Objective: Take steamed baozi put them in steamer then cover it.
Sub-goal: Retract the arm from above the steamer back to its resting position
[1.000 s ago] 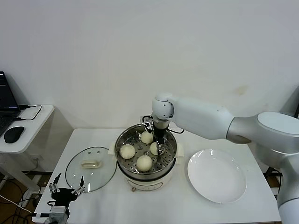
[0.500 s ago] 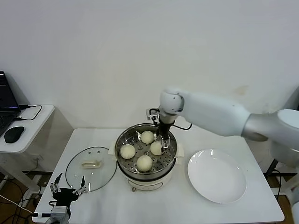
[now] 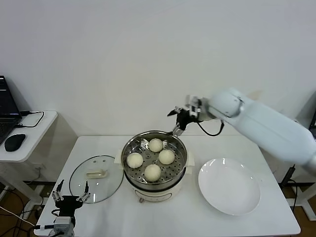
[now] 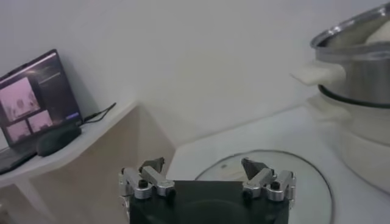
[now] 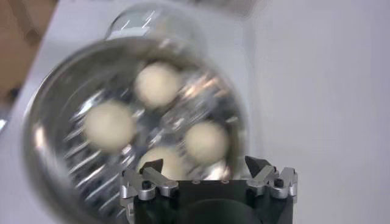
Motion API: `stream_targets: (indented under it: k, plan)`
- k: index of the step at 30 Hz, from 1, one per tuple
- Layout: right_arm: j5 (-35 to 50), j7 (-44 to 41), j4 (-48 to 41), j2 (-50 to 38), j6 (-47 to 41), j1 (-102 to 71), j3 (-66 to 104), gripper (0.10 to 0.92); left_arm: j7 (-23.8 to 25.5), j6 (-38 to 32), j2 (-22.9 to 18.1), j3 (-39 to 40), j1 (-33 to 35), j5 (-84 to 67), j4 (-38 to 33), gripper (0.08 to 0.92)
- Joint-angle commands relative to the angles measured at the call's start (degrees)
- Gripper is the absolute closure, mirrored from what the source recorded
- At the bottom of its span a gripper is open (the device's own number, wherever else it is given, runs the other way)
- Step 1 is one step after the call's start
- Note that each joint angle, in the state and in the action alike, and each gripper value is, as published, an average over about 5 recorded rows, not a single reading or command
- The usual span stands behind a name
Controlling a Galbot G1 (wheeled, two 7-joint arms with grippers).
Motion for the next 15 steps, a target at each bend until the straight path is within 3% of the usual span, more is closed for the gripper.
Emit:
stream_targets:
  k: [1, 9, 15]
  plan:
    - [9.2, 23.1, 10.6, -10.4, 5.7, -37.3, 41.8, 0.203, -2.3, -9.0, 2.2, 0.3, -1.2, 8.3, 3.4, 0.177]
    - [8.4, 24.6, 19.6, -1.8, 9.8, -69.2, 68.0, 0.203, 3.8, -15.7, 3.6, -1.4, -5.7, 26.1, 8.1, 0.177]
    - [7.5, 21.5, 22.7, 3.4, 10.3, -81.9, 76.2, 0.203, 1.9, -19.4, 5.6, -0.3, -6.8, 46.6, 10.8, 0.177]
